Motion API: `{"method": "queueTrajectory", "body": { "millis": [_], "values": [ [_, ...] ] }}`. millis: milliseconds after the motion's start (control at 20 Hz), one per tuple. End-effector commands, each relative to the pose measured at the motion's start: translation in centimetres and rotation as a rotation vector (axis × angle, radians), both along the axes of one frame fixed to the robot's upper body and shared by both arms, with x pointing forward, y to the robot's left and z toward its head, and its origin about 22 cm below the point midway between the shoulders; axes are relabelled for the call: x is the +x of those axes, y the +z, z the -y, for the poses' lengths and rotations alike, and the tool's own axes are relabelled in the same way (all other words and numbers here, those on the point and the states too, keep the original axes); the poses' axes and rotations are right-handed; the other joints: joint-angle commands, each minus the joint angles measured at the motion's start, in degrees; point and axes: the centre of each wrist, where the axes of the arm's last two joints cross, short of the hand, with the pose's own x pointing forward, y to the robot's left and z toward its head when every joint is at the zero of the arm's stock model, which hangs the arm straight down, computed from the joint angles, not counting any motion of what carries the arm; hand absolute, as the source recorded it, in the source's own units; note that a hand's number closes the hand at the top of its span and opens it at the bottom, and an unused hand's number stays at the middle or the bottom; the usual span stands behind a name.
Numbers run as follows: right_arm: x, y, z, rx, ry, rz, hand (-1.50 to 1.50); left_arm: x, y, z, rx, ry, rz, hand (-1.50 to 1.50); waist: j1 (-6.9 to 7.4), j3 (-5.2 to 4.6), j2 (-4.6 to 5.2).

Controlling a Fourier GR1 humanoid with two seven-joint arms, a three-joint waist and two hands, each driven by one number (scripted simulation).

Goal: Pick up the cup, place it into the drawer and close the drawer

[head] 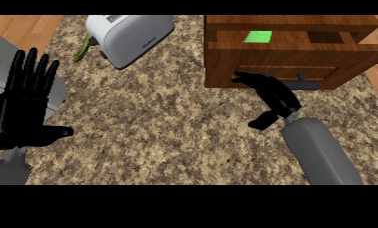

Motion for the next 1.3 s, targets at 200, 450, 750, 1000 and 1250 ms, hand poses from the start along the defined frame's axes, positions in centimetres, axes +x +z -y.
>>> {"method": "queueTrajectory", "body": {
  "millis": [200, 450, 750, 1000, 1250],
  "values": [
    [4.9, -0.2, 1.2, 0.038, -0.030, -0.061, -1.50, -2.2, -0.7, -2.6, 0.003, -0.019, 0.005, -1.50, 1.02, 0.05, 0.31],
    [7.7, 2.6, 3.1, 0.091, -0.040, -0.082, -1.50, 0.3, 1.4, -2.8, -0.010, -0.045, 0.007, -1.50, 1.64, 0.10, 0.74],
    [8.3, 3.4, 5.2, 0.058, -0.058, -0.072, -1.50, -0.3, -0.8, -1.5, -0.026, -0.065, -0.006, -1.50, 2.92, 0.14, 1.34],
    [9.0, 4.7, 5.9, 0.069, -0.079, -0.084, -1.50, 0.2, -0.6, -0.8, -0.006, -0.065, 0.012, -1.50, 3.70, 0.18, 1.73],
    [9.6, 6.5, 7.0, 0.053, -0.065, -0.075, -1.50, 0.6, -1.8, -0.1, 0.008, -0.081, 0.012, -1.50, 4.10, 0.16, 2.23]
  ]
}}
